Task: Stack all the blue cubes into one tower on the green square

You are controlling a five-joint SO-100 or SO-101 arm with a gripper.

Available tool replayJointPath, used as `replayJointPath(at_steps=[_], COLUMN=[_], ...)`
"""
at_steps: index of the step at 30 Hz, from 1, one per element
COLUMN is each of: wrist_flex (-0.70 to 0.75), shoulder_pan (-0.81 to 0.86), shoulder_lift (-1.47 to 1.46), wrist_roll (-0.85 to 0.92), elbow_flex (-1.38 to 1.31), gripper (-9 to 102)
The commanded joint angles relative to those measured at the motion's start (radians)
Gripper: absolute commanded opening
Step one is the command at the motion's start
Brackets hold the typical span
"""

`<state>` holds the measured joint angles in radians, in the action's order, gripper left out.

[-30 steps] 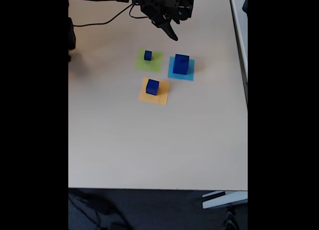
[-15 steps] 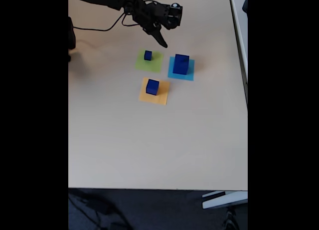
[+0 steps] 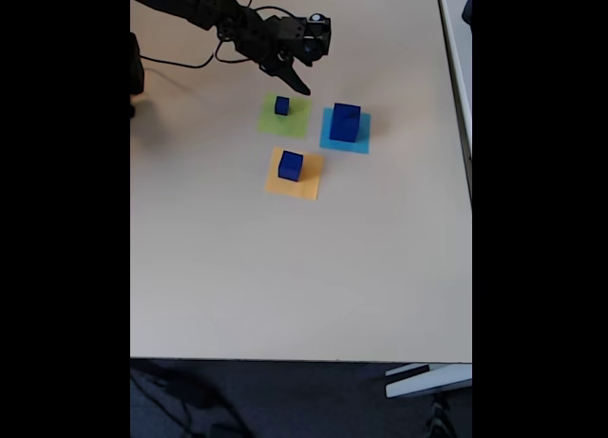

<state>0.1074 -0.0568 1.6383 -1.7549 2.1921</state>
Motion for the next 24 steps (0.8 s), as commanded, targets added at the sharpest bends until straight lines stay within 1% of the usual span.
replayJointPath(at_steps=[1, 8, 17, 24], wrist_flex=[0.055, 0.164, 0.333, 0.420], shoulder_pan=[0.003, 0.014, 0.061, 0.078], shoulder_lift=[0.109, 0.129, 0.098, 0.060], wrist_roll=[0.011, 0.046, 0.190, 0.219], elbow_flex=[-0.002, 0.005, -0.127, -0.184], gripper=[28, 28, 28, 27])
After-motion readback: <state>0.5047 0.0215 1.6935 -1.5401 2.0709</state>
